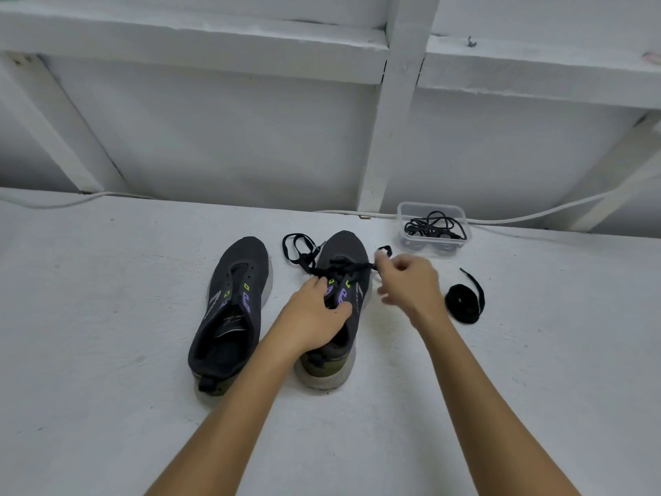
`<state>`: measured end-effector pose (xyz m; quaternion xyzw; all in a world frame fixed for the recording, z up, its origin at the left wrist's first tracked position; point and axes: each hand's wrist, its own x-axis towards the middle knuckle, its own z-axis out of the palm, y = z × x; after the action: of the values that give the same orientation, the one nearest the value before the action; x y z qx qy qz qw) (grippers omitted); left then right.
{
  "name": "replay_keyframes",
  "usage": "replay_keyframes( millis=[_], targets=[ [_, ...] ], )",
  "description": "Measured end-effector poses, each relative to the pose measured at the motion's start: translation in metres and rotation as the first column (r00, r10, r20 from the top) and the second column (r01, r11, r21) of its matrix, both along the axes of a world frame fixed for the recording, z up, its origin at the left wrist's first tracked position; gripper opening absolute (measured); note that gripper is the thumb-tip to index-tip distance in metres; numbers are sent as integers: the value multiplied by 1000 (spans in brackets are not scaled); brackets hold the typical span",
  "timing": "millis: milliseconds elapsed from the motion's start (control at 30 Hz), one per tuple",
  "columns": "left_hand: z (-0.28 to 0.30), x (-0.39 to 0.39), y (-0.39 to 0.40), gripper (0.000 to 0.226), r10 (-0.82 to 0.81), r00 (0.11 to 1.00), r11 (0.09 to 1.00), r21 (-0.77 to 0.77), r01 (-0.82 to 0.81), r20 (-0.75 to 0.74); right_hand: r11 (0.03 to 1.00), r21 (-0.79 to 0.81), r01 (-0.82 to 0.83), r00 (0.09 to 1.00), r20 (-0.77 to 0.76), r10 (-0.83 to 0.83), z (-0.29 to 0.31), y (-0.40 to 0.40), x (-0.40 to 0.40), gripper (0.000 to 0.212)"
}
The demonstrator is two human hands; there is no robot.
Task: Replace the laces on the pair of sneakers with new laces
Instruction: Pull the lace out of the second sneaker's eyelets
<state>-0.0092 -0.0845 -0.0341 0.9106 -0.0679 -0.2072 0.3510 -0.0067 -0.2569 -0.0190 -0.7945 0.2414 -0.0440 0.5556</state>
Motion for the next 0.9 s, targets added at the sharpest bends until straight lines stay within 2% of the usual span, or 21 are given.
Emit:
replay_keyframes(
  millis=[33,100,200,267,333,400,433,500,567,633,700,767,833,900],
  targets=[
    [0,0,0,43,-8,1000,1000,4,8,12,995,20,-97,993,-65,98,1,8,-5,42],
    [0,0,0,59,-16,1000,1000,27,15,20,976,7,-218,969,-118,217,-6,18,-8,36],
    [1,0,1,65,-12,1000,999,33,11,12,963,-96,-251,967,-63,246,-20,20,-1,16],
    [2,-1,1,54,-12,1000,1000,12,12,21,983,-107,-148,987,45,154,-20,17,4,14],
    [2,-1,1,48,-6,1000,1000,-2,6,2,997,-31,72,986,154,-66,-16,7,9,13],
    [2,-1,1,46,1,1000,1000,-6,-1,-17,970,58,238,952,186,-244,-10,-4,11,13],
    [1,-1,1,42,3,1000,1000,-7,-3,-18,967,94,237,955,158,-250,-8,-7,9,16],
    [2,-1,0,33,7,1000,1000,-10,-7,1,988,137,63,997,36,-69,-6,-2,3,25],
    [4,-1,0,31,8,1000,1000,-10,-7,24,980,111,-167,983,-51,174,-10,11,-4,28],
    [3,-1,0,34,10,1000,1000,-14,-10,28,965,-16,-261,965,-24,261,-21,18,-5,19],
    [1,-1,1,33,13,999,1000,-24,-12,30,962,-79,-261,964,30,264,-28,18,0,12],
    [2,-2,1,34,14,1000,999,-36,-13,28,988,-47,-148,983,107,153,-26,15,6,12],
    [3,-2,1,38,16,1000,999,-44,-15,13,994,87,69,976,198,-85,-18,6,10,11],
    [3,-3,2,33,16,1000,998,-54,-15,8,969,180,172,960,188,-206,-11,-1,10,14]
  ],
)
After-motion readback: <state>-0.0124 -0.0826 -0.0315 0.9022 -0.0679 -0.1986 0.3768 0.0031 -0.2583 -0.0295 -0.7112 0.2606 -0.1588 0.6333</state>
